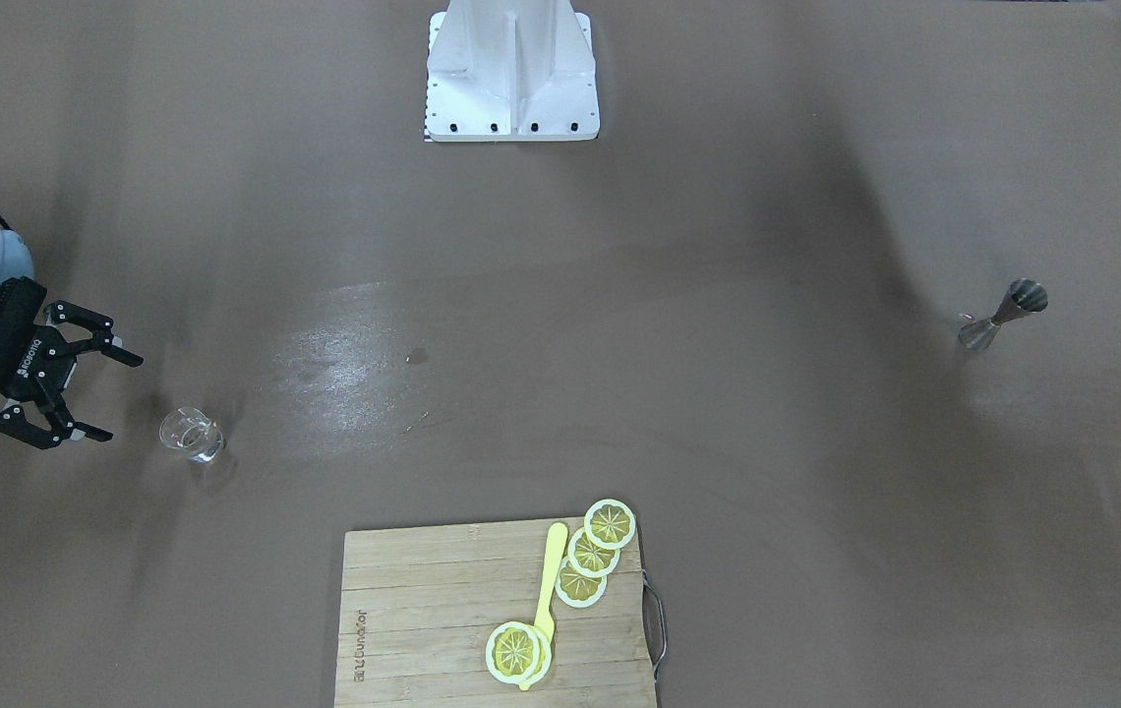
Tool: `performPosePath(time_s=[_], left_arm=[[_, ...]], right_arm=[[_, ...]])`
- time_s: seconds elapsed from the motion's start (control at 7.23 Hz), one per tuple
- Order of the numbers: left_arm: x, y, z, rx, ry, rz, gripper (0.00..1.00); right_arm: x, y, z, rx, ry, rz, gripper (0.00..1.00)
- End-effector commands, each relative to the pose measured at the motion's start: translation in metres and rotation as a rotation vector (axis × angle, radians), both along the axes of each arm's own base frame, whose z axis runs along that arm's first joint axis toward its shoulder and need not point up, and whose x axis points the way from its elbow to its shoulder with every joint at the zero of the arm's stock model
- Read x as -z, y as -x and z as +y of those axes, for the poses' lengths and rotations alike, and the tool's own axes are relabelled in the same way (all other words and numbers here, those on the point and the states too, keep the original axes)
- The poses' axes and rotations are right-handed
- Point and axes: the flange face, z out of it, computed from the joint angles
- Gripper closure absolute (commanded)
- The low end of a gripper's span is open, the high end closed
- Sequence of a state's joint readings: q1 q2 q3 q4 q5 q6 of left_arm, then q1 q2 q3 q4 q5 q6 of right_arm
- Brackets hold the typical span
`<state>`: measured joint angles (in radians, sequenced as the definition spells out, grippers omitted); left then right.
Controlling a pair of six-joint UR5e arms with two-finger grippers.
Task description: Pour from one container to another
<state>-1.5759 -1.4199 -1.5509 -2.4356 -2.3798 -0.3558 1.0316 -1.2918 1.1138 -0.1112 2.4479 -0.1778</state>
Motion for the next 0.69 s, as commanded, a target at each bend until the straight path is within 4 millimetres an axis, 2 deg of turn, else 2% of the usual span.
performPosePath(time_s=[0.0, 0.14, 0.28, 0.55], left_arm=[[0.033, -0.057, -0.003, 0.109, -0.028, 0.092, 0.01], [0.044, -0.066, 0.005, 0.168, -0.114, 0.097, 0.01], [0.051, -0.074, 0.024, 0.173, -0.206, 0.100, 0.01], [0.057, -0.055, 0.078, 0.287, -0.377, 0.091, 0.01]], right_arm=[[-0.010, 0.012, -0.019, 0.012, -0.014, 0.021, 0.01], [-0.007, 0.017, -0.026, 0.013, -0.013, 0.022, 0.01], [-0.003, 0.017, -0.034, 0.007, -0.020, 0.022, 0.01], [0.007, 0.022, -0.041, 0.010, -0.030, 0.017, 0.01]])
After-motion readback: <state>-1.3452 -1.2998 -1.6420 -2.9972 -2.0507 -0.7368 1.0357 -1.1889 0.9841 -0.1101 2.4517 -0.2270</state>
